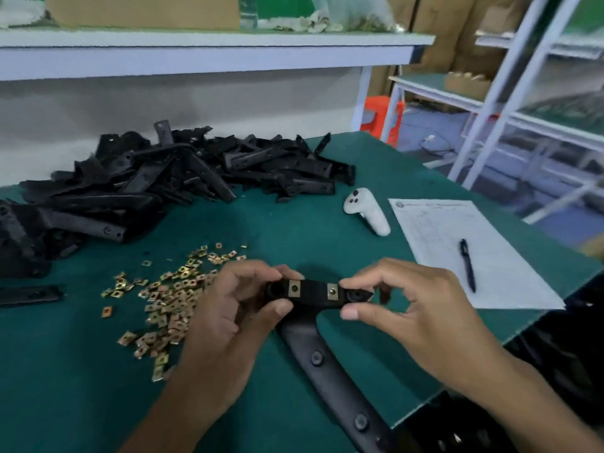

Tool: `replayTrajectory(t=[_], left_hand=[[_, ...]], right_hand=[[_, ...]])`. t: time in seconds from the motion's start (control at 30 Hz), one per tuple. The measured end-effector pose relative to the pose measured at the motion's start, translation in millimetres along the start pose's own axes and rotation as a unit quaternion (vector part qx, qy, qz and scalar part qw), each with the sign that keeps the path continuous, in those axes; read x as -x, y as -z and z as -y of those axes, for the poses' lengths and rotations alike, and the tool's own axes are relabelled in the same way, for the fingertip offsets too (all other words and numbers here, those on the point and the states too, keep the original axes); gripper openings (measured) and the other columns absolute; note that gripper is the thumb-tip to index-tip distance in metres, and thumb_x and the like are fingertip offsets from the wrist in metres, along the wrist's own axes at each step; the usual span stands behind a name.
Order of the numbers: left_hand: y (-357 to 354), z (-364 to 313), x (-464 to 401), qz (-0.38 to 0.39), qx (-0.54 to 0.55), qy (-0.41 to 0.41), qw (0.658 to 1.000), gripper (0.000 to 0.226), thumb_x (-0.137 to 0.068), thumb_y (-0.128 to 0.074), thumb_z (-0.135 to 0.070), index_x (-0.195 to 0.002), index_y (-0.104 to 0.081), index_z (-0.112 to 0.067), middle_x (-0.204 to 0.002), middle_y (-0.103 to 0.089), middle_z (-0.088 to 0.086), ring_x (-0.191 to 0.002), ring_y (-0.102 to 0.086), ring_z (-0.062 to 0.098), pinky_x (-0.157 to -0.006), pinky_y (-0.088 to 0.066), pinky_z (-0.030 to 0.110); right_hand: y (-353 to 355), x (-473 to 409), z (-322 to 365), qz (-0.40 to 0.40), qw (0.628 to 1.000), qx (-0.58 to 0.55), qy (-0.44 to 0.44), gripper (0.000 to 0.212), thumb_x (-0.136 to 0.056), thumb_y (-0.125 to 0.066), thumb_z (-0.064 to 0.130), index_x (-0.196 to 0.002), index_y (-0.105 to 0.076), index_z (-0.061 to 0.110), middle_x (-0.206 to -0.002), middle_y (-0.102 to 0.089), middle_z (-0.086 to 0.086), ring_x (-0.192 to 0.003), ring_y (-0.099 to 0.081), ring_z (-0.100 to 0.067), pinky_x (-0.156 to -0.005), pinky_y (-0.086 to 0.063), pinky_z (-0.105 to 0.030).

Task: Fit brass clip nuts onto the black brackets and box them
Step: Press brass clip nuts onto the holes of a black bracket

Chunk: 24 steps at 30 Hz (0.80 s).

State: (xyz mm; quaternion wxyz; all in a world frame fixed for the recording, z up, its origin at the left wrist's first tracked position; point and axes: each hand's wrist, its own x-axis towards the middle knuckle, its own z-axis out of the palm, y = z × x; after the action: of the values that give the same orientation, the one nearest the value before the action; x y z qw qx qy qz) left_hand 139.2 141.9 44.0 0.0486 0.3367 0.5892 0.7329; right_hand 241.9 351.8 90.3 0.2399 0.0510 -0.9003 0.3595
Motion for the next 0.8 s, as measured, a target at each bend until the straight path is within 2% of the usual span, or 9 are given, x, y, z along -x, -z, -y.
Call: replayTrajectory(t=[0.13, 0.23, 0.3, 0.37, 0.47, 0.57, 0.67, 0.73, 0.8], left_hand=[[-60.5, -8.7, -12.0, 0.083, 0.004, -0.043, 0.996, 0.025, -0.087, -0.069, -0.024, -0.107, -0.061, -0.037, -0.116, -0.073, 0.0, -0.117, -0.066, 0.016, -0.093, -0.053, 0.022], [-106.8, -8.4, -13.4, 0.133, -0.021, -0.055, 0.989, 0.032, -0.085, -0.069, -0.026, -0.111, -0.061, -0.043, -0.115, -0.074, -0.01, -0.112, -0.069, 0.011, -0.093, -0.051, 0.018], [-135.7, -6.1, -9.9, 0.164, -0.043, -0.057, 0.984, 0.035, -0.084, -0.071, -0.027, -0.112, -0.06, -0.046, -0.114, -0.073, -0.018, -0.11, -0.069, 0.005, -0.094, -0.049, 0.013], [-162.2, -3.1, -5.7, 0.188, -0.045, -0.067, 0.979, 0.039, -0.085, -0.074, -0.021, -0.111, -0.061, -0.045, -0.112, -0.073, -0.021, -0.109, -0.068, 0.0, -0.094, -0.046, 0.009], [-195.7, 1.6, -1.0, 0.215, -0.052, -0.089, 0.971, 0.042, -0.085, -0.073, -0.017, -0.111, -0.061, -0.047, -0.111, -0.072, -0.022, -0.108, -0.067, 0.0, -0.095, -0.045, 0.01], [-223.6, 7.9, 1.7, 0.239, -0.098, -0.121, 0.958, 0.034, -0.085, -0.072, -0.024, -0.113, -0.062, -0.042, -0.111, -0.069, -0.023, -0.108, -0.064, -0.001, -0.094, -0.043, 0.009], [-246.4, 15.6, 4.3, 0.293, -0.135, -0.12, 0.939, 0.039, -0.089, -0.07, -0.029, -0.121, -0.056, -0.046, -0.117, -0.063, -0.027, -0.116, -0.058, -0.005, -0.095, -0.04, 0.009], [-251.0, 22.1, 7.0, 0.325, -0.174, -0.116, 0.922, 0.046, -0.091, -0.069, -0.034, -0.127, -0.047, -0.053, -0.125, -0.054, -0.035, -0.123, -0.048, -0.011, -0.098, -0.031, 0.002], [-241.8, 28.3, 7.3, 0.319, -0.209, -0.117, 0.917, 0.041, -0.091, -0.064, -0.041, -0.126, -0.046, -0.053, -0.125, -0.051, -0.039, -0.121, -0.045, -0.014, -0.098, -0.025, -0.001]], right_hand=[[49.0, 47.0, -2.0, -0.109, 0.992, 0.066, -0.017, 0.024, -0.083, -0.08, 0.04, -0.102, -0.076, 0.026, -0.096, -0.072, 0.02, -0.09, -0.068, 0.0, -0.074, -0.05, -0.019], [83.0, 81.7, -6.1, -0.172, 0.978, 0.107, -0.046, 0.025, -0.081, -0.082, 0.032, -0.104, -0.076, 0.023, -0.101, -0.073, 0.019, -0.092, -0.069, -0.003, -0.076, -0.052, -0.026], [102.2, 104.5, -7.9, -0.198, 0.97, 0.121, -0.076, 0.025, -0.081, -0.08, 0.035, -0.104, -0.076, 0.025, -0.101, -0.073, 0.019, -0.089, -0.07, -0.01, -0.077, -0.053, -0.031], [118.7, 126.8, -9.1, -0.215, 0.961, 0.14, -0.103, 0.026, -0.081, -0.078, 0.038, -0.103, -0.076, 0.024, -0.101, -0.073, 0.02, -0.087, -0.071, -0.013, -0.077, -0.053, -0.028], [137.5, 158.9, -10.7, -0.233, 0.948, 0.173, -0.128, 0.028, -0.08, -0.08, 0.033, -0.104, -0.078, 0.018, -0.103, -0.073, 0.017, -0.095, -0.068, 0.001, -0.082, -0.05, -0.015], [151.9, 186.2, -11.4, -0.237, 0.934, 0.217, -0.155, 0.028, -0.081, -0.08, 0.032, -0.106, -0.077, 0.018, -0.103, -0.071, 0.017, -0.088, -0.06, 0.01, -0.079, -0.041, -0.007], [163.3, 208.3, -16.6, -0.229, 0.921, 0.251, -0.192, 0.03, -0.083, -0.074, 0.039, -0.108, -0.075, 0.022, -0.103, -0.066, 0.025, -0.09, -0.058, 0.01, -0.078, -0.039, -0.005], [168.0, 220.7, -26.0, -0.207, 0.909, 0.268, -0.244, 0.032, -0.083, -0.069, 0.047, -0.11, -0.072, 0.03, -0.105, -0.062, 0.031, -0.098, -0.057, 0.012, -0.083, -0.038, -0.004], [167.5, 229.2, -39.0, -0.169, 0.895, 0.281, -0.302, 0.028, -0.08, -0.067, 0.05, -0.107, -0.067, 0.04, -0.107, -0.059, 0.034, -0.103, -0.056, 0.009, -0.09, -0.042, -0.009]])
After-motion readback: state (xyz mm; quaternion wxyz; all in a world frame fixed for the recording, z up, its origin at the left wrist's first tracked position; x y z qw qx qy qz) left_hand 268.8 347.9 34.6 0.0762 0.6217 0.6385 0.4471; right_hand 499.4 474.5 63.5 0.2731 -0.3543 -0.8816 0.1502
